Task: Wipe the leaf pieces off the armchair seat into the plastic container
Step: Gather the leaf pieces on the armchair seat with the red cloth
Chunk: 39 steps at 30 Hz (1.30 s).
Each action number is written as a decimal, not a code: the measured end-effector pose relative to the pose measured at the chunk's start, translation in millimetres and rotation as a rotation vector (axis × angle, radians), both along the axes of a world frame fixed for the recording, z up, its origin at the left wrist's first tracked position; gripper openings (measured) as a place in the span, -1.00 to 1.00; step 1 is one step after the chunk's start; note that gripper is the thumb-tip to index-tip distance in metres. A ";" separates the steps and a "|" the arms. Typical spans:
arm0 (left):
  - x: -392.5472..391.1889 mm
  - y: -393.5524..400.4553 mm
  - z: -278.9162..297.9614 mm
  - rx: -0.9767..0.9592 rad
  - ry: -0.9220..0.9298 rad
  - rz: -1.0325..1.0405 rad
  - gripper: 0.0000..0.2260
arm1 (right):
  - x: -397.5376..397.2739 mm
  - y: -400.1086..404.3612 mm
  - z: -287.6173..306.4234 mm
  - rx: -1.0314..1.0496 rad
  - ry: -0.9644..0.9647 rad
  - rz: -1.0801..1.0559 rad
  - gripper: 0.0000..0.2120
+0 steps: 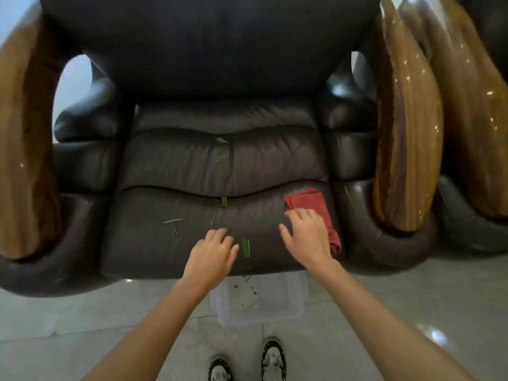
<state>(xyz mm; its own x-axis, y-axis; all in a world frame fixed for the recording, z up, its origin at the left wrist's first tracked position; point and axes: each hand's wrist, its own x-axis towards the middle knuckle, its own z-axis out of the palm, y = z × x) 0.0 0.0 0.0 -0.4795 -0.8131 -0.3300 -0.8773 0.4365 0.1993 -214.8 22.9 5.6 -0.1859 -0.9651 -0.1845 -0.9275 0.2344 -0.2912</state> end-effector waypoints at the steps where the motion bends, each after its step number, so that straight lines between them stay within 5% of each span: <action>1: -0.6 -0.2 -11.8 -0.016 0.014 -0.006 -0.68 | -6.4 -0.8 -12.8 -0.018 0.011 -0.024 -0.62; 5: -7.7 -13.4 -60.3 -0.188 0.076 -0.029 -0.61 | -35.2 -14.4 -60.7 0.066 0.078 -0.189 -0.26; 9: -15.7 -28.8 -98.6 -0.248 0.082 -0.078 -0.49 | -47.8 -20.8 -106.3 0.083 0.076 -0.205 -0.17; 21: -24.1 -36.0 -156.4 -0.452 0.355 -0.125 -0.57 | -41.4 -37.3 -164.5 -0.355 0.253 -0.275 -0.59; 27: -13.0 -33.4 -171.5 -0.521 0.512 -0.116 -0.60 | -38.7 -61.5 -159.8 -0.578 0.061 -0.272 -0.74; 32: -12.7 -32.5 -166.7 -0.514 0.564 -0.061 -0.66 | -42.9 -56.3 -140.7 -0.418 0.006 -0.202 -0.59; 37: -12.2 -35.2 -174.2 -0.530 0.637 -0.065 -0.61 | -71.8 -39.2 -139.8 -0.036 0.105 0.008 -0.28; 39: -11.9 -36.7 -177.9 -0.546 0.669 -0.073 -0.60 | -68.3 -31.3 -151.4 -0.125 0.208 -0.006 -0.34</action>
